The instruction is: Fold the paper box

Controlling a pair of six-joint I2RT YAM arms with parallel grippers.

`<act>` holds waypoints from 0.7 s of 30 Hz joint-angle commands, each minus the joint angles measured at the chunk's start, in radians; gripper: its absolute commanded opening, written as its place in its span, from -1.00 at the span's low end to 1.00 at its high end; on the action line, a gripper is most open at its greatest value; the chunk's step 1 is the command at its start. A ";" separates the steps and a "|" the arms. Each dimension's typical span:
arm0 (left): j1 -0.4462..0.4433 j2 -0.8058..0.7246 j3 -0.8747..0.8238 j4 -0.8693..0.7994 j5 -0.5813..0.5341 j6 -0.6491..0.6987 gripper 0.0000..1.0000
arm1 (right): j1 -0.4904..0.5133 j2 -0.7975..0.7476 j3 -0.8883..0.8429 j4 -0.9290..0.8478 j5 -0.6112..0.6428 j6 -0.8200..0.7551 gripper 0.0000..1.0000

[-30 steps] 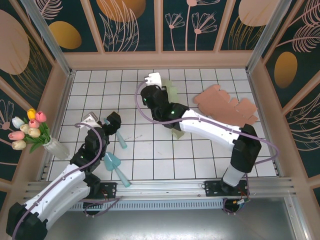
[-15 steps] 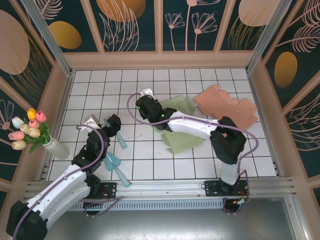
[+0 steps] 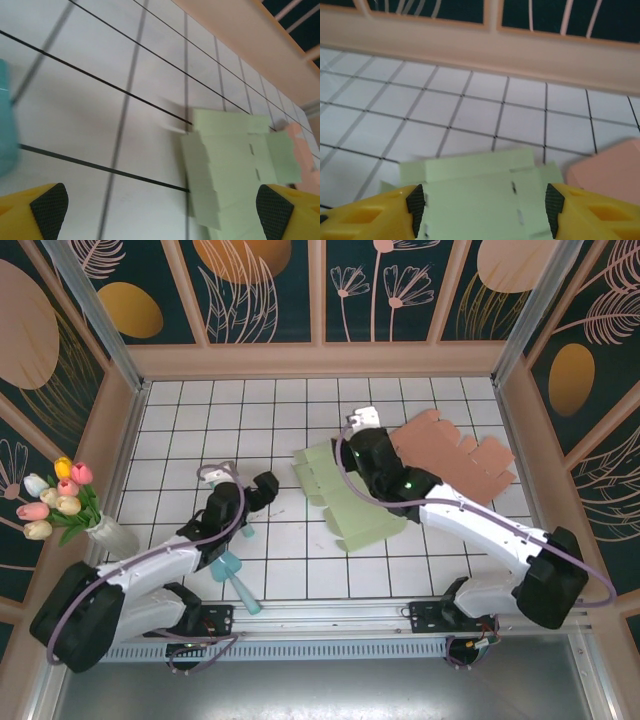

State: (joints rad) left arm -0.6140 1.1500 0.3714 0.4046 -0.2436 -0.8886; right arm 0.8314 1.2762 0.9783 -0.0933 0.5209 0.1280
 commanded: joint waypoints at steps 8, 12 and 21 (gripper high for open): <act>-0.107 0.204 0.163 0.008 -0.044 -0.009 0.96 | -0.103 -0.195 -0.285 0.187 -0.047 0.011 0.40; -0.130 0.257 0.195 -0.005 -0.063 -0.012 0.94 | -0.127 -0.228 -0.299 0.184 -0.076 0.042 0.41; -0.138 0.446 0.330 -0.069 -0.102 0.026 0.91 | -0.127 -0.243 -0.323 0.179 -0.094 0.056 0.41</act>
State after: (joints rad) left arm -0.7475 1.5524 0.6464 0.3805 -0.3088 -0.8848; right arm 0.7082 1.0496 0.6815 0.0597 0.4427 0.1635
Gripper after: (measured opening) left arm 0.956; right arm 0.704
